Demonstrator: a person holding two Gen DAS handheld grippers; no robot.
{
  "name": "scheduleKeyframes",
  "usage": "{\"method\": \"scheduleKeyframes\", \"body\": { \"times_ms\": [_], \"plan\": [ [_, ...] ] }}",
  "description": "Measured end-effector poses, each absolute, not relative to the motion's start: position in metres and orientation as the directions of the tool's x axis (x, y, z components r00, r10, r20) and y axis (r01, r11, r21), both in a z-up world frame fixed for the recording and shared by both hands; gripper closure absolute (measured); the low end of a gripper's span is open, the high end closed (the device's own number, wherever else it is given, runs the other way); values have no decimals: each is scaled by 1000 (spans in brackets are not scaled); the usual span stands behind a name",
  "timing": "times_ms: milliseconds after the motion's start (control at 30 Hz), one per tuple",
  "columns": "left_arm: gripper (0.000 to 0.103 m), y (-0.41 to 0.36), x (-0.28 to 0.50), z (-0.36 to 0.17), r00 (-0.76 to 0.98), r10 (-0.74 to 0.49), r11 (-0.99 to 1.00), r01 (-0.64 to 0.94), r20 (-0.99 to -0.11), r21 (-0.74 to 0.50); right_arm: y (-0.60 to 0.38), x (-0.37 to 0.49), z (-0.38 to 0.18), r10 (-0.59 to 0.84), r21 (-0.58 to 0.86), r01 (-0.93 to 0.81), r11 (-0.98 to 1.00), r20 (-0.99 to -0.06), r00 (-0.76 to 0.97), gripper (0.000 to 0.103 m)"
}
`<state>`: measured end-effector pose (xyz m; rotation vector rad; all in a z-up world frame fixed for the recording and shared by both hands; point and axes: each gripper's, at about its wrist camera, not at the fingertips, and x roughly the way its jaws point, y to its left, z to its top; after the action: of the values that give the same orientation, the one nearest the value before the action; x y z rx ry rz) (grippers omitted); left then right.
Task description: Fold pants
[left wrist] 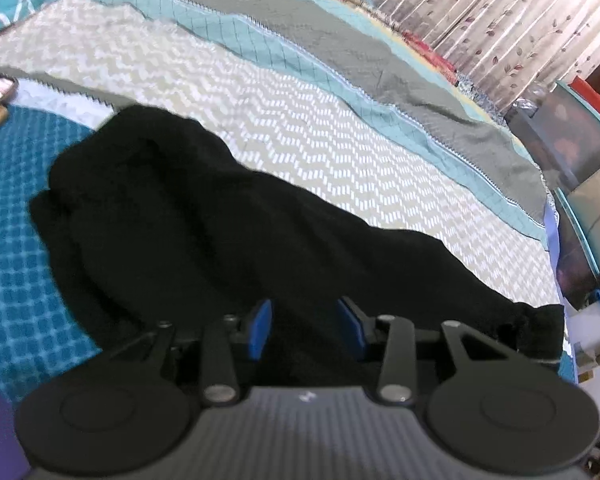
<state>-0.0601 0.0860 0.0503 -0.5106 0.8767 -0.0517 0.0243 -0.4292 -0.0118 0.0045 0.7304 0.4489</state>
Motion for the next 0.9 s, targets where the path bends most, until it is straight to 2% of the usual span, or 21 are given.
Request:
{"method": "scheduleKeyframes", "body": {
  "times_ms": [67, 200, 267, 300, 333, 467, 533, 600, 633, 767, 833, 900],
  "plan": [
    [64, 97, -70, 56, 670, -239, 881, -156, -703, -448, -435, 20, 3, 417, 195, -385, 902, -624, 661, 35],
    [62, 127, -88, 66, 710, -208, 872, -177, -673, -456, -458, 9, 31, 491, 304, -386, 871, -496, 717, 36],
    [61, 138, -94, 69, 722, -182, 866, -205, -668, -457, -463, 20, 31, 480, 345, -347, 872, -467, 742, 52],
    [61, 145, -96, 70, 726, -163, 860, -227, -668, -457, -461, 27, 29, 458, 344, -320, 883, -479, 749, 66],
    [61, 151, -98, 70, 730, -147, 852, -250, -668, -460, -459, 35, 22, 429, 332, -291, 898, -503, 750, 73],
    [60, 173, -106, 64, 733, -106, 815, -322, -672, -481, -458, 67, -25, 304, 288, -149, 946, -625, 719, 73],
    [59, 182, -111, 57, 723, -71, 802, -368, -688, -470, -459, 69, -41, 306, 293, -153, 944, -596, 743, 72],
    [58, 195, -117, 51, 722, -62, 780, -396, -690, -484, -459, 68, -26, 294, 324, -105, 940, -617, 730, 72],
    [53, 200, -121, 49, 724, -58, 773, -403, -687, -490, -457, 63, -14, 289, 324, -100, 941, -616, 733, 68],
    [39, 218, -125, 36, 721, -56, 732, -441, -691, -519, -443, 36, 25, 340, 334, -184, 924, -504, 794, 67],
    [24, 227, -122, 26, 723, -94, 691, -447, -685, -567, -425, 32, 34, 419, 391, -234, 890, -503, 756, 67],
    [20, 232, -116, 15, 733, -134, 653, -440, -666, -616, -393, 33, 32, 518, 450, -296, 843, -529, 671, 67]
  ]
}}
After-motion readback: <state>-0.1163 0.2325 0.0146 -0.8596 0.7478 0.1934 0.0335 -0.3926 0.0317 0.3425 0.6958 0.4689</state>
